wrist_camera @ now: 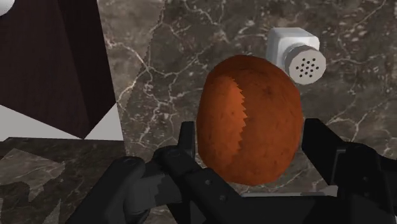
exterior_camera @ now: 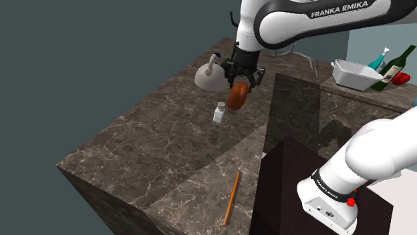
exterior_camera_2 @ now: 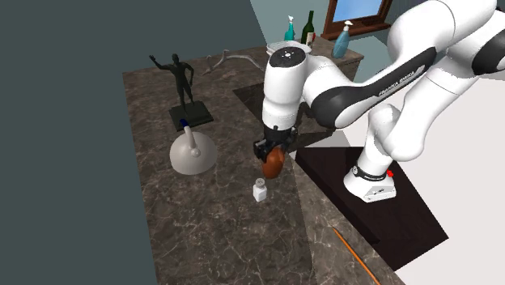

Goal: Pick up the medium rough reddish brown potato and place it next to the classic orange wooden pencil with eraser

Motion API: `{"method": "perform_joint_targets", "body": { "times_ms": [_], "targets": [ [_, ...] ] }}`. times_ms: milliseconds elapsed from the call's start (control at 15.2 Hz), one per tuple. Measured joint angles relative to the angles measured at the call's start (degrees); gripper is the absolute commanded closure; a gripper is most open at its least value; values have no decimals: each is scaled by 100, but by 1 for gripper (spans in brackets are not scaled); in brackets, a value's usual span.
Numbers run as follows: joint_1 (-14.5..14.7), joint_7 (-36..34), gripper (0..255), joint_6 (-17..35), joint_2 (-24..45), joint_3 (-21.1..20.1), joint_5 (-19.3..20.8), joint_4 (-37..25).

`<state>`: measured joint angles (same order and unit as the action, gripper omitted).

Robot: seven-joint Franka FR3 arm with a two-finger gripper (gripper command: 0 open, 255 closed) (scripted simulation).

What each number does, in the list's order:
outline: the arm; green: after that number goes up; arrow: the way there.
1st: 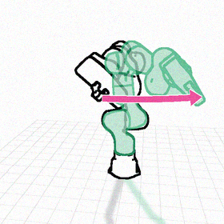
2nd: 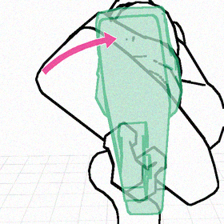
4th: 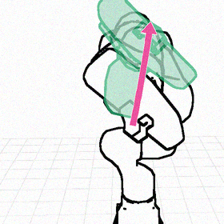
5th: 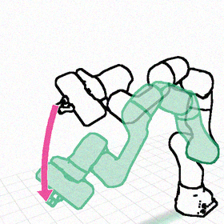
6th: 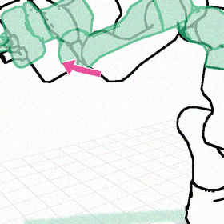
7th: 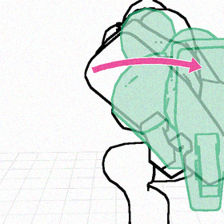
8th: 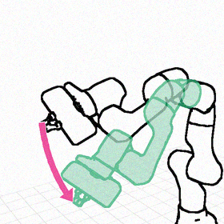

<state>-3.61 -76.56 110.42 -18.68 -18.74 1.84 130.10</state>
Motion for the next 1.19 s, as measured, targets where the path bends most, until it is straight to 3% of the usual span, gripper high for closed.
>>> {"method": "perform_joint_targets", "body": {
  "times_ms": [528,1188],
  "targets": [
    [481,-1047,255,-247,-110,-745,-339,-82],
    [941,-2588,255,-449,449,-1820,-447,-748]
  ]
}}
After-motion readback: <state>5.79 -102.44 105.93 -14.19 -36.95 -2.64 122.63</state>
